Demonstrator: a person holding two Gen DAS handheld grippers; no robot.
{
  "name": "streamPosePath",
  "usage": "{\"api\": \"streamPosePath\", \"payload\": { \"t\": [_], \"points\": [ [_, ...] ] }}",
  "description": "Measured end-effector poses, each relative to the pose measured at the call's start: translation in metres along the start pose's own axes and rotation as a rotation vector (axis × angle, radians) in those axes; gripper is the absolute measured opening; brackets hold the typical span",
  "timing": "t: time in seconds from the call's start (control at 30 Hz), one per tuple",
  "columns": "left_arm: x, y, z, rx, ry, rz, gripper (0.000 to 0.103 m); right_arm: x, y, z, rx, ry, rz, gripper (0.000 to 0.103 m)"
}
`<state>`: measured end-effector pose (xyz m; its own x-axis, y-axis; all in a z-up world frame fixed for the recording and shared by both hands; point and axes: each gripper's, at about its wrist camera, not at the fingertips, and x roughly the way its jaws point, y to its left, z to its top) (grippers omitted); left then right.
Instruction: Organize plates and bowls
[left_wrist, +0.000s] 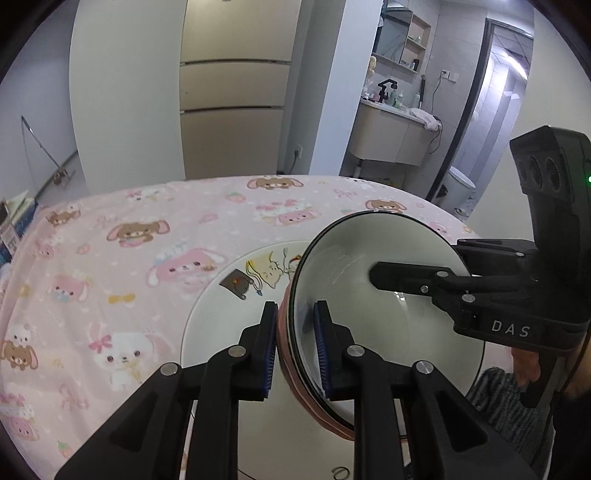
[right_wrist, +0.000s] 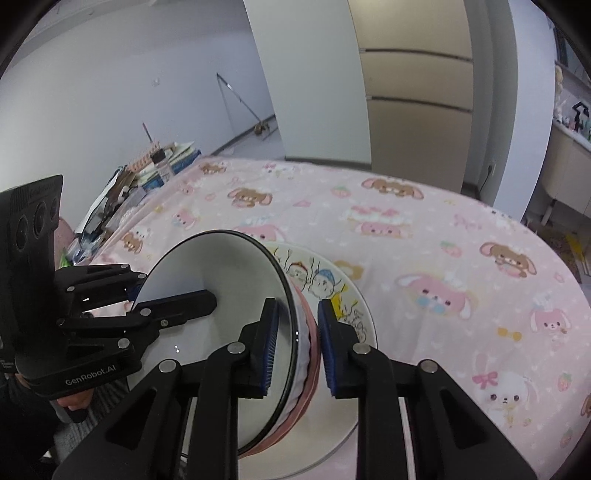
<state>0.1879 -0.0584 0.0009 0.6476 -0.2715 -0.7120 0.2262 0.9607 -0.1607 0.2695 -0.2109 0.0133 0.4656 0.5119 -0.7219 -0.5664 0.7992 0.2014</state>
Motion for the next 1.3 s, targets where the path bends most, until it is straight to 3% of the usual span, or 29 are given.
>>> {"api": "streamPosePath", "payload": {
  "t": [0.1,0.13,0.17,0.23,0.3,0.4,0.47,0.5,0.53,0.6,0.83,1.0,1.3],
  "points": [
    [0.000,0.000,0.000,0.016,-0.001,-0.001,0.021,0.000,0.002,-0.001,-0.007,-0.010,-0.010,0.021],
    [-0.002,0.000,0.000,0.022,-0.010,0.002,0.021,0.000,0.003,-0.002,-0.007,-0.003,-0.018,0.026],
    [-0.004,-0.001,0.000,0.025,-0.018,0.006,0.021,0.000,0.004,-0.003,-0.011,0.003,-0.036,0.044],
    [-0.007,0.000,0.002,0.021,-0.029,0.009,0.021,-0.004,0.008,-0.007,-0.030,-0.020,-0.092,0.066],
    [-0.013,0.001,0.003,0.018,-0.047,0.002,0.021,-0.015,0.008,-0.008,-0.034,-0.068,-0.132,0.067],
    [-0.024,0.004,0.006,0.020,-0.082,0.002,0.024,-0.035,0.008,-0.007,-0.019,-0.141,-0.155,0.089],
    [-0.036,0.005,0.007,0.030,-0.126,0.005,0.059,-0.050,0.011,-0.007,-0.034,-0.184,-0.184,0.103],
    [-0.044,0.005,0.007,0.033,-0.160,0.011,0.098,-0.057,0.014,-0.008,-0.047,-0.204,-0.197,0.103],
    [-0.053,0.006,0.007,0.032,-0.199,0.018,0.103,-0.063,0.016,-0.007,-0.057,-0.220,-0.206,0.103],
    [-0.071,0.006,0.008,0.045,-0.275,0.028,0.103,-0.076,0.023,-0.008,-0.072,-0.261,-0.227,0.103],
    [-0.139,-0.009,0.007,0.102,-0.445,0.106,0.103,-0.140,0.050,-0.005,-0.084,-0.435,-0.296,0.103],
    [-0.190,-0.020,0.001,0.128,-0.544,0.118,0.103,-0.197,0.080,-0.005,-0.119,-0.558,-0.339,0.103],
    [-0.259,-0.030,-0.019,0.116,-0.630,0.106,0.103,-0.260,0.138,-0.022,-0.183,-0.678,-0.324,0.103]
  ]
}}
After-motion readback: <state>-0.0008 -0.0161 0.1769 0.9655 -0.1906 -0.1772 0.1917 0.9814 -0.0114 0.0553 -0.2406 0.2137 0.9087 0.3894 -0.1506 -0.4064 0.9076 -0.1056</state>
